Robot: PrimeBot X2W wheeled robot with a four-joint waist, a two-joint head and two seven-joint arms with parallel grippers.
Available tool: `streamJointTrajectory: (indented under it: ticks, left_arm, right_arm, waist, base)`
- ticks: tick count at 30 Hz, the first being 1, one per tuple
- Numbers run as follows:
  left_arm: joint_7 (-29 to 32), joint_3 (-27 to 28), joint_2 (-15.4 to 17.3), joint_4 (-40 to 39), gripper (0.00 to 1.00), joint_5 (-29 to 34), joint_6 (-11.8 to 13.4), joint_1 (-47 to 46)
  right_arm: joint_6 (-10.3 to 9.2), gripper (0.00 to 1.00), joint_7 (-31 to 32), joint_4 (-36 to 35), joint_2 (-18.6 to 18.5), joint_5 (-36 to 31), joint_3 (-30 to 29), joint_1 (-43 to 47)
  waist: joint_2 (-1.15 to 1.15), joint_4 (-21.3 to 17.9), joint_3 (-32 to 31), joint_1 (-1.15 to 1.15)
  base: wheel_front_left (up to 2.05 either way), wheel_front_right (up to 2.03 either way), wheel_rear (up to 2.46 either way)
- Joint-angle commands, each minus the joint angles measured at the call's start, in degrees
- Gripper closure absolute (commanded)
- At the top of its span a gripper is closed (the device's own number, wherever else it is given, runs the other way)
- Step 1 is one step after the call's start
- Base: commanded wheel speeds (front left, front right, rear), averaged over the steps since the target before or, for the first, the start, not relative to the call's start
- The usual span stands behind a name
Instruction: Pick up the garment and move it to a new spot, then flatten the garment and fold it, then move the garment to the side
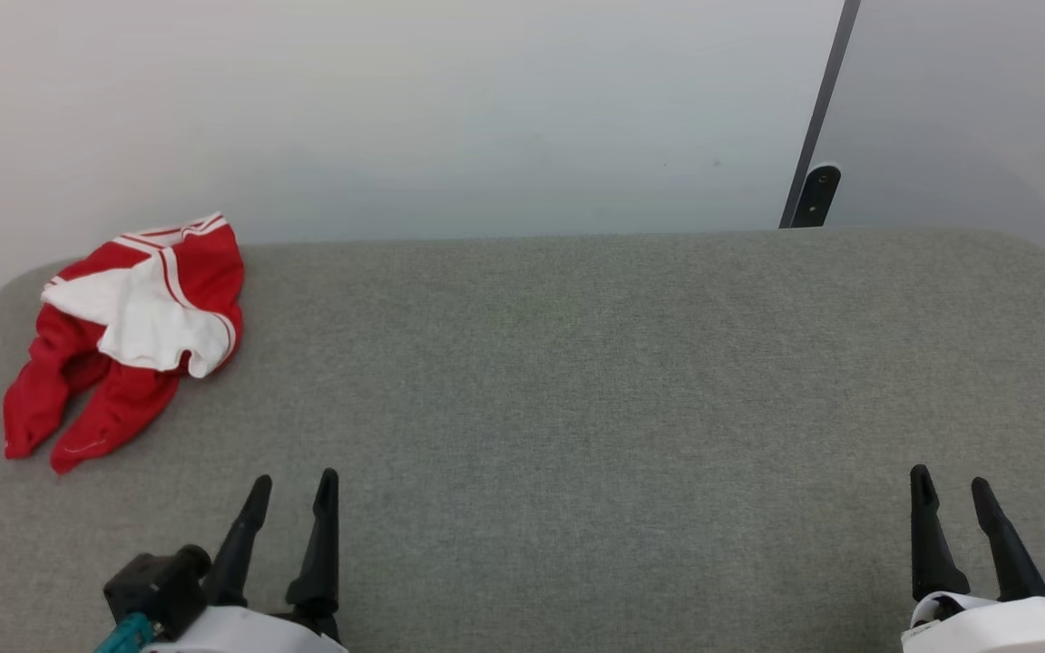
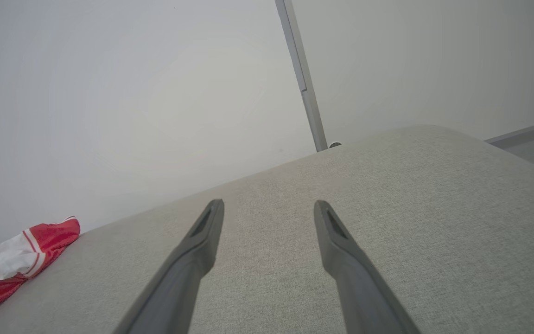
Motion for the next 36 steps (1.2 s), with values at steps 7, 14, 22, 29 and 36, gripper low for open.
streamJointTrajectory:
  ticks: [7,14,22,29,36]
  left_arm:
    - [-1.37,-0.78,0.67,-1.74,0.00,5.35,0.75,0.80]
    - [-2.33,-1.31,1.01,-2.89,0.00,9.30,1.05,1.34]
    - [-3.17,-1.88,1.03,-3.75,0.00,12.82,1.57,1.72]
    - [-3.98,-1.72,0.92,-4.74,0.00,15.44,1.33,2.30]
    - [-4.83,-0.80,0.38,-5.04,0.00,16.84,-0.01,3.13]
  right_arm:
    - [0.04,0.00,-1.38,-0.87,-0.24,-5.64,-0.57,0.25]
    - [0.04,0.00,-2.29,-1.30,-0.28,-9.55,-0.99,0.77]
    - [0.04,0.00,-3.15,-1.59,-0.30,-13.64,-1.31,1.09]
    - [0.04,0.00,-3.98,-1.96,-0.31,-17.47,-1.26,1.54]
    - [0.04,0.00,-4.80,-2.19,-0.31,-21.27,-0.93,2.23]
  waist:
    - [0.00,-0.38,-0.17,0.00]
    - [0.00,-0.55,-0.44,0.00]
    - [0.00,-0.49,-0.66,0.00]
    - [0.00,-0.45,-1.00,0.00]
    - [0.00,-0.57,-1.45,0.00]
  base:
    - [0.00,0.00,0.00]
    - [0.00,0.00,0.00]
    - [0.00,0.00,0.00]
    - [0.00,0.00,0.00]
    - [0.00,0.00,0.00]
